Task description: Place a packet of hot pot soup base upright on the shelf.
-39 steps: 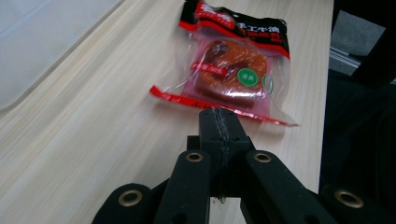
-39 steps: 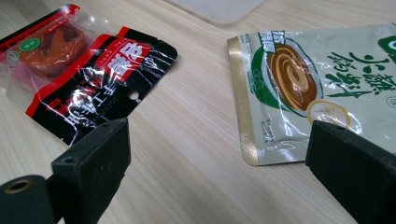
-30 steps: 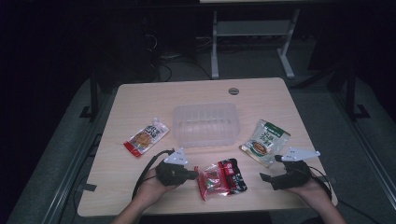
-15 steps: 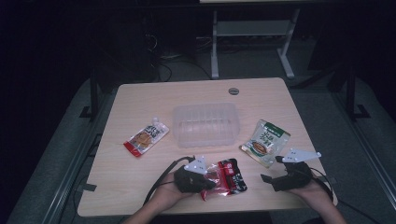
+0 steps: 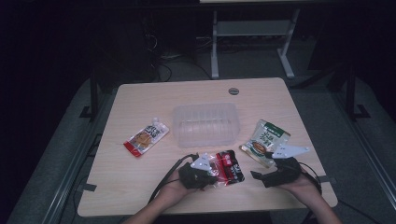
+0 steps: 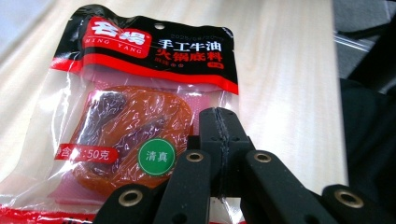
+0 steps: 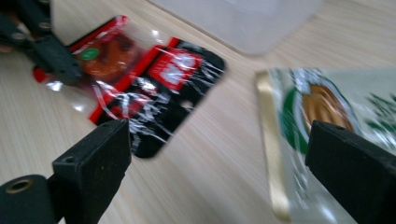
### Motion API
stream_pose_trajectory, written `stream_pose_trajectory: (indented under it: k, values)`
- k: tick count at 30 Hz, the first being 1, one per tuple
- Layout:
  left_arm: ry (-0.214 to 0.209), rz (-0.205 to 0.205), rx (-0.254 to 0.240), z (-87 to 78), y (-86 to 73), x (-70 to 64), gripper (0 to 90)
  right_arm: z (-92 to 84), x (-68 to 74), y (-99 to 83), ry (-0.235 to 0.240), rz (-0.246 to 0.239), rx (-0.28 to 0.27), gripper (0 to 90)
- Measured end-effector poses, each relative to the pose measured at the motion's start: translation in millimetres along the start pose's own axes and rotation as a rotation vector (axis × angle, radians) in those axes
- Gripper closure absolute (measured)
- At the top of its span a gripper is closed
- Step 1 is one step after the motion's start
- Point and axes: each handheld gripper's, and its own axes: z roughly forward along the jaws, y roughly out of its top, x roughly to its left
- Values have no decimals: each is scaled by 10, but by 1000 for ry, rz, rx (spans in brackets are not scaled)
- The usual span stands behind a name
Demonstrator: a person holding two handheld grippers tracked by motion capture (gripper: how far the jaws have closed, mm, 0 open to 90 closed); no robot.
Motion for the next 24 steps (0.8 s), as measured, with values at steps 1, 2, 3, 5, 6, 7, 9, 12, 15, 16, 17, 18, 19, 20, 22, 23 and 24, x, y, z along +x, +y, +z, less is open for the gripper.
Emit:
stream_pose_trajectory:
  k: [1,2,3,5,6,7,9,12,15,16,17,18,19,20,22,23,24]
  values:
    - [6,-4,-4,1,5,21,898,38,13,36,3,-6,3,64]
    - [8,-5,-5,1,8,38,898,77,21,72,7,-13,0,64]
    - [5,-8,-10,-2,11,47,898,115,25,105,10,-19,-2,64]
    - [5,-8,-12,-35,11,52,898,193,26,171,13,-18,-4,64]
    - [7,-7,-15,-63,11,57,898,214,26,190,17,-18,-3,77]
    - [10,-6,-18,-98,16,71,898,240,23,214,22,-20,-4,112]
    - [28,-14,-39,-182,25,107,898,277,19,261,25,-19,-6,127]
    - [61,-31,-53,-310,12,190,898,333,2,343,32,-9,-20,132]
    - [79,-52,-56,-379,-25,255,898,384,-16,405,42,7,-28,132]
    - [82,-52,-49,-394,-37,277,898,402,-21,423,43,8,-24,132]
    - [86,-58,-46,-400,-46,289,898,421,-24,440,42,6,-23,132]
    - [93,-60,-42,-401,-59,303,898,438,-20,455,44,11,-21,132]
    - [94,-59,-37,-403,-66,317,898,451,-9,465,44,13,-12,133]
    - [94,-71,-31,-395,-82,328,898,453,-3,464,46,6,-7,133]
    - [95,-80,-20,-386,-107,346,898,445,17,451,47,-9,-2,135]
    - [97,-87,-16,-381,-115,351,898,442,17,450,50,-5,-1,135]
    - [104,-92,-5,-377,-125,361,898,441,15,451,54,-1,-3,135]
